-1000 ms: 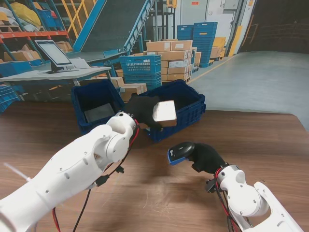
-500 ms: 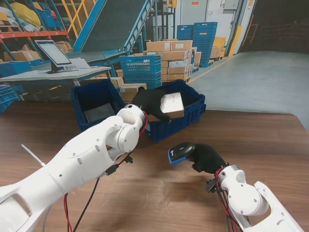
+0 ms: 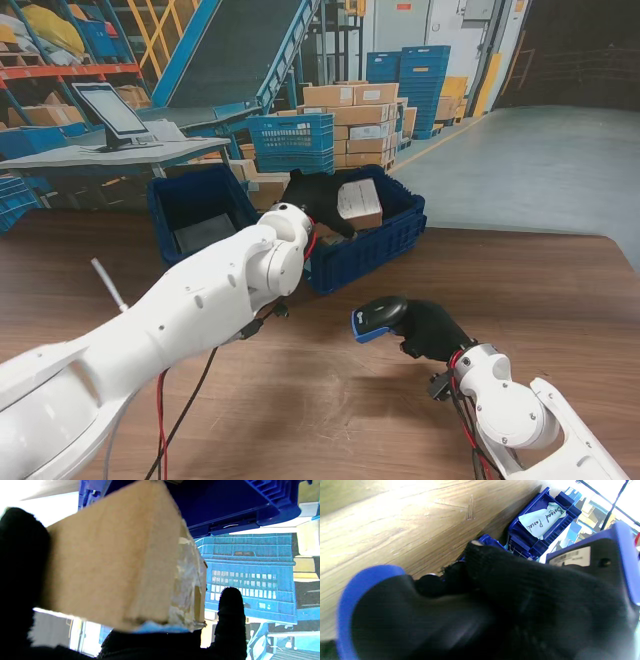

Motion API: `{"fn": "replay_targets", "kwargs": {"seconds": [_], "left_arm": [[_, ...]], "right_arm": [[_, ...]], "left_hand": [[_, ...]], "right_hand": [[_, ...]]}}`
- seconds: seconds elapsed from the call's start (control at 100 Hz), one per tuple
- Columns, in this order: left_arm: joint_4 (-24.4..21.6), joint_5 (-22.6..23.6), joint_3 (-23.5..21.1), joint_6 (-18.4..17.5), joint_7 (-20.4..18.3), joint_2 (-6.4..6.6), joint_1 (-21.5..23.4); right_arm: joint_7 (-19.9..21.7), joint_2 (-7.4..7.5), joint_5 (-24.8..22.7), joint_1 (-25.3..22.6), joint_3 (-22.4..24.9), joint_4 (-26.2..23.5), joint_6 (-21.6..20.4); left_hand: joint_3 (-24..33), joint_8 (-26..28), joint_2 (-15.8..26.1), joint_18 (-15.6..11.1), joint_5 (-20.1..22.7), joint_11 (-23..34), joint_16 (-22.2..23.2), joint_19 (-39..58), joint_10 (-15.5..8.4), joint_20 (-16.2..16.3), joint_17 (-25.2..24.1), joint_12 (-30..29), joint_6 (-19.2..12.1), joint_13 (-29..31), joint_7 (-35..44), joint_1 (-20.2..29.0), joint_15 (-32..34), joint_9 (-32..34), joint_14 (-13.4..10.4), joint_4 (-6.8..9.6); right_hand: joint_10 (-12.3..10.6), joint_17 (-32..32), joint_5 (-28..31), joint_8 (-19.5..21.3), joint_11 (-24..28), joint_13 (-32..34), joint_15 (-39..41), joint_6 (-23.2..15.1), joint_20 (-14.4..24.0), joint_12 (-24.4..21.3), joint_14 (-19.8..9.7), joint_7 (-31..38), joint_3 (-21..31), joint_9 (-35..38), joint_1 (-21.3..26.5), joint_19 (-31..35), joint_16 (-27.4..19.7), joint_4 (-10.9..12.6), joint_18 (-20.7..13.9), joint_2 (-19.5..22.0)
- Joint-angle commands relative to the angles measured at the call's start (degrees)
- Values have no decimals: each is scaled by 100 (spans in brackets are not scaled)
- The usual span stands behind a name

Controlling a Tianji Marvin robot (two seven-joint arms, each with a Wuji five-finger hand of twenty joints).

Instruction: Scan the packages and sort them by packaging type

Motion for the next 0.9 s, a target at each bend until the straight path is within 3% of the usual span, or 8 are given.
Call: {"fn": "replay_targets", "kwargs": {"seconds": [0.0,0.38,0.48,0.64,0.72,0.76,0.83,0.89], "left_arm": [[196,-124,30,-49,-14,-226,-159],[2874,-918,371,-750,1061,-1605,-821],[3389,-1040,387,-900,1191,-1873,-922],[3911,-1165,322,-1002,1377,-2144,-987],[4033,-1195,292,-997,1397,-2194,-999],[4066,-1203,281,-979,1395,-2204,-1000],[4121,-1196,282,-939,1412,-2217,-999],[4129,-1179,294,-874,1412,-2209,-999]], "right_arm": [[111,-30,29,-30,13,41,-45],[232,-15,144,-19,80,178,-88],[242,-14,155,-28,93,179,-86],[256,-11,166,-38,108,175,-89],[257,-13,176,-39,114,178,-91],[258,-13,183,-40,115,181,-92],[270,-11,195,-43,116,188,-101],[288,-6,196,-44,117,194,-110]], "left_hand": [[1333,470,847,211,735,591,163,140,-550,80,-9,352,-1380,166,2237,2343,463,644,-187,336],[1281,425,913,176,710,405,-9,100,-544,47,-43,169,-1405,91,2163,2302,227,589,-192,282],[1248,340,971,168,693,246,-186,46,-525,3,-70,26,-1409,33,2062,2281,38,525,-191,305],[1118,-268,1096,135,634,417,-658,-73,-416,-116,-135,-704,-1290,-152,1463,2263,-334,46,-159,337],[1105,-690,1156,116,590,666,-1055,-224,-320,-219,-209,-1472,-1099,-322,848,2122,-599,-407,-113,344],[1150,-750,1272,107,575,776,-1254,-336,-268,-280,-273,-2259,-990,-459,472,1966,-744,-656,-78,363],[1193,-842,1429,82,517,619,-1459,-451,-187,-341,-330,-2450,-860,-641,176,1765,-975,-854,-38,418],[1266,-979,1744,71,450,432,-1751,-607,-97,-425,-414,-2635,-680,-850,-338,1422,-1194,-1108,19,578]], "right_hand": [[38,64,351,157,29,124,66,-238,143,40,132,385,859,54,466,318,20,1,-188,281],[40,62,351,157,28,117,67,-238,142,41,134,385,857,52,469,321,19,-1,-193,280],[37,62,351,157,27,119,69,-238,142,41,133,385,857,50,468,321,20,-1,-194,281],[38,59,355,158,30,124,70,-248,143,43,130,386,859,54,468,322,18,-1,-188,279],[38,56,355,159,29,122,71,-250,144,43,135,385,860,53,468,322,18,-1,-191,279],[39,53,355,160,28,125,73,-250,146,42,138,385,860,51,469,323,19,-1,-190,277],[42,52,355,160,28,122,70,-250,144,42,130,384,860,52,467,322,17,-2,-198,279],[37,54,355,161,28,120,69,-250,142,42,127,384,859,54,466,322,17,-1,-200,283]]}}
